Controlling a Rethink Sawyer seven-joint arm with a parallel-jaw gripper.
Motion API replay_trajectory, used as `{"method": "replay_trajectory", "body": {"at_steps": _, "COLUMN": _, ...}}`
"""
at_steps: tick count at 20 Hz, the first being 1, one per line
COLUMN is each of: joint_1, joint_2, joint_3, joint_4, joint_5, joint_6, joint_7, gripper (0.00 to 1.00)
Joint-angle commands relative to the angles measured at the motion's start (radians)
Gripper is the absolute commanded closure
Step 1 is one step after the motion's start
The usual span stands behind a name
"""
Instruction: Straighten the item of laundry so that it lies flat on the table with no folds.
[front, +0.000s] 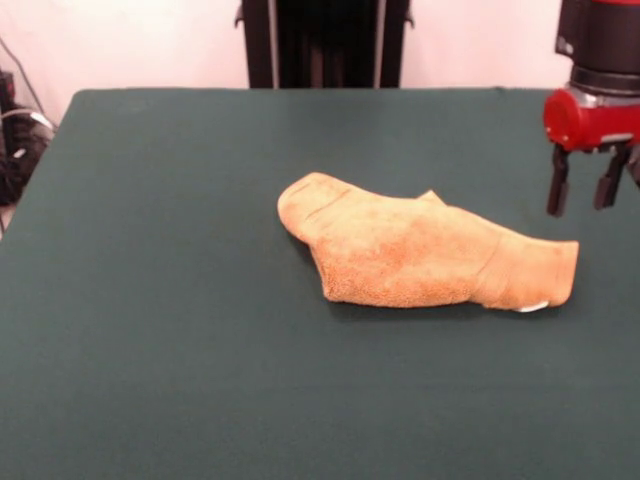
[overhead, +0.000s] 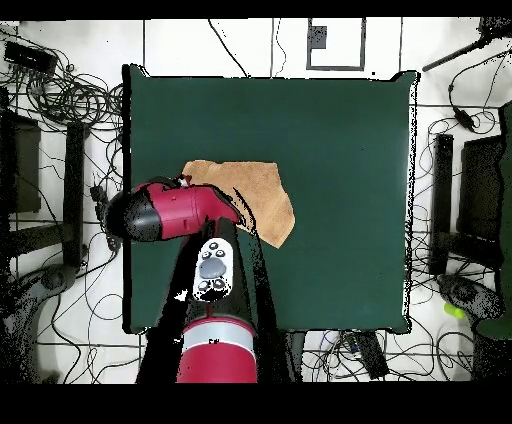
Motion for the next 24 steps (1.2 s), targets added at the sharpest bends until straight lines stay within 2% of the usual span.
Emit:
{"method": "replay_trajectory", "body": {"at_steps": 1, "joint_1": 0.068, "joint_2": 0.152, "joint_3": -0.021, "joint_4": 0.051, "joint_5": 0.083, "joint_6": -0.067, "joint_7": 0.321, "gripper": 0.00}}
{"method": "replay_trajectory", "body": {"at_steps": 14, "joint_1": 0.097, "joint_2": 0.267, "joint_3": -0.069, "joint_4": 0.008, "joint_5": 0.101, "joint_6": -0.157, "joint_7": 0.256, "gripper": 0.00}}
{"method": "replay_trajectory", "body": {"at_steps": 18, "joint_1": 0.087, "joint_2": 0.304, "joint_3": -0.052, "joint_4": 0.003, "joint_5": 0.126, "joint_6": -0.201, "joint_7": 0.264, "gripper": 0.00}}
{"method": "replay_trajectory", "body": {"at_steps": 24, "joint_1": 0.102, "joint_2": 0.381, "joint_3": -0.056, "joint_4": -0.061, "joint_5": 0.179, "joint_6": -0.225, "joint_7": 0.274, "gripper": 0.00}}
